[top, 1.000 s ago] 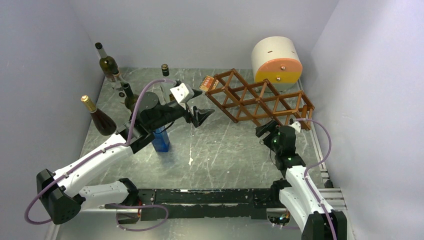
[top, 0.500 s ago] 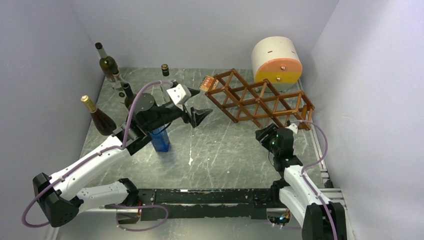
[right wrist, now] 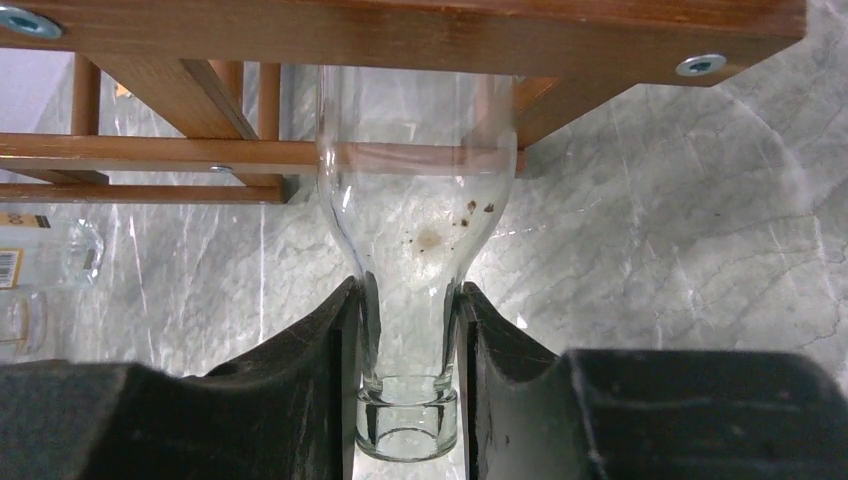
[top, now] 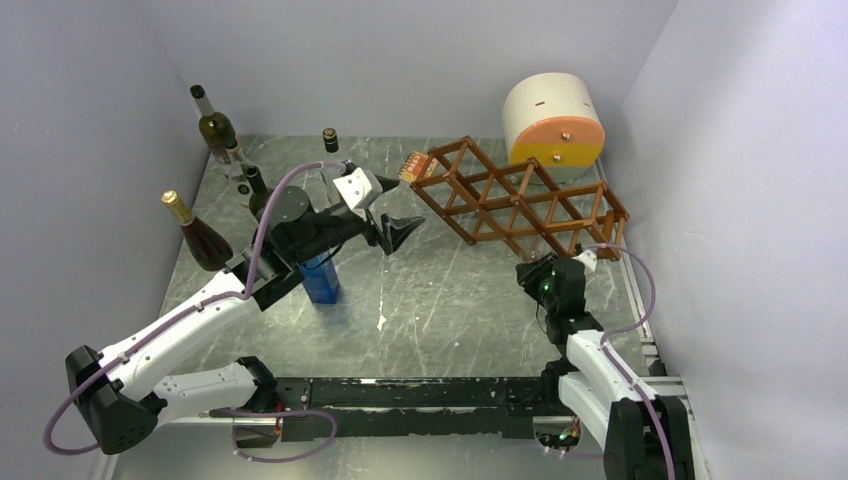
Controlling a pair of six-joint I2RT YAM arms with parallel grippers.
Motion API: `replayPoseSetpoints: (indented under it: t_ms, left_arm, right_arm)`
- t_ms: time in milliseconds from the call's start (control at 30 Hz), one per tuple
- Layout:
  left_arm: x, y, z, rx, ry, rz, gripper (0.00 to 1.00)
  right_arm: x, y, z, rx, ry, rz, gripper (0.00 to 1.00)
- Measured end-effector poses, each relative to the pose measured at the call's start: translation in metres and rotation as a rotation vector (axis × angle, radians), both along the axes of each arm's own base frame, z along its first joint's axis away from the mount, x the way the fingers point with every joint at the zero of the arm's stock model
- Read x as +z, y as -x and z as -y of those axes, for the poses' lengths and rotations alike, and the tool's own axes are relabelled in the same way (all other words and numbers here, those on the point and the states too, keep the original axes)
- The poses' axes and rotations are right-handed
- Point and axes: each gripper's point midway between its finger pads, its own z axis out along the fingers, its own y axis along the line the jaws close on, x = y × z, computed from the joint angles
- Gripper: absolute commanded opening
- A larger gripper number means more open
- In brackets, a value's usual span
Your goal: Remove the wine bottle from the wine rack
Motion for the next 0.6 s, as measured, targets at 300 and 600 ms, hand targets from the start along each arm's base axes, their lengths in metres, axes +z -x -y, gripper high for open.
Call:
replayPoseSetpoints:
  t_ms: [300, 600]
  left_arm:
    - [0.0, 0.0, 0.0, 0.0, -0.001, 0.001, 0.85]
    - [0.0, 0.0, 0.0, 0.0, 0.0, 0.001, 0.85]
  right_arm:
    - [0.01, 0.019, -0.001, -0.003, -0.03, 0.011, 0.0]
    - [0.015, 0.037, -0.006, 0.001, -0.081, 0.01, 0.0]
